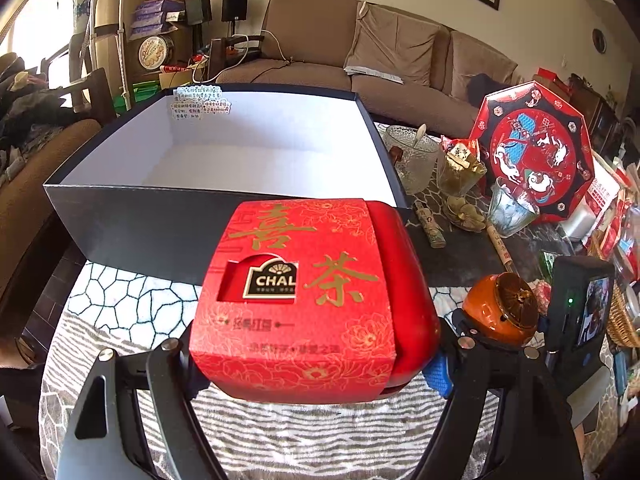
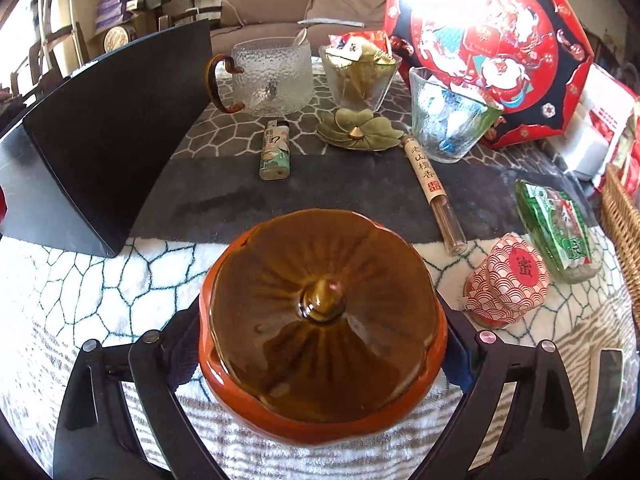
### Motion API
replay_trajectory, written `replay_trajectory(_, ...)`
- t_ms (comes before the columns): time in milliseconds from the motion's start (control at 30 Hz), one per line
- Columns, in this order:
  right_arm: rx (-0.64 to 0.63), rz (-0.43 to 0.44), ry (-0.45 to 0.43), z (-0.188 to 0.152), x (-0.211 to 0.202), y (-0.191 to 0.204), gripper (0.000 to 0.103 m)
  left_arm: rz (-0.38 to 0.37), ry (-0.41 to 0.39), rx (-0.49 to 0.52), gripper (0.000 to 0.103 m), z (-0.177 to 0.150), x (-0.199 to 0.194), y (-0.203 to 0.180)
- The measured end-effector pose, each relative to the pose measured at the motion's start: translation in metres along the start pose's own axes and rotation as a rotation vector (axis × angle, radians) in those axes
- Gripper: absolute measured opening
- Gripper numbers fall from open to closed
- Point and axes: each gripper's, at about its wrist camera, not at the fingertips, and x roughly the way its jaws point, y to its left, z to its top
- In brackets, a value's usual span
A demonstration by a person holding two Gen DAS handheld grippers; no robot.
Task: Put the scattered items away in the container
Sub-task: 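Grasp the orange pumpkin jar with the right gripper while the left holds the tin, then carry the tea tin and pumpkin jar over the open box with both grippers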
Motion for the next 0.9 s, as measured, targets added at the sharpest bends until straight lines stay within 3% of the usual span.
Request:
replay_trajectory(300, 0.012, -0.003, 0.014, 0.002, 0.004, 0.000, 0.093, 0.001, 0.026, 0.006, 0.081, -0.003, 0.006, 0.000)
replay_trajectory(333, -0.003, -0.012, 0.054, 0.002, 0.011, 0.001, 0.094, 0.003, 0.028, 0.008, 0.081, -0.004, 0.007, -0.001)
replay_trajectory(400, 0.034, 0.039, 0.068, -0.001, 0.015, -0.007, 0.095, 0.007, 0.033, 0.015, 0.081, -0.006, 0.008, -0.003)
replay_trajectory(900, 0.001, 0.032, 0.056, -0.005, 0.009, -0.004, 0.091, 0.022, 0.067, 0.029, 0.081, -0.011, 0.017, -0.001)
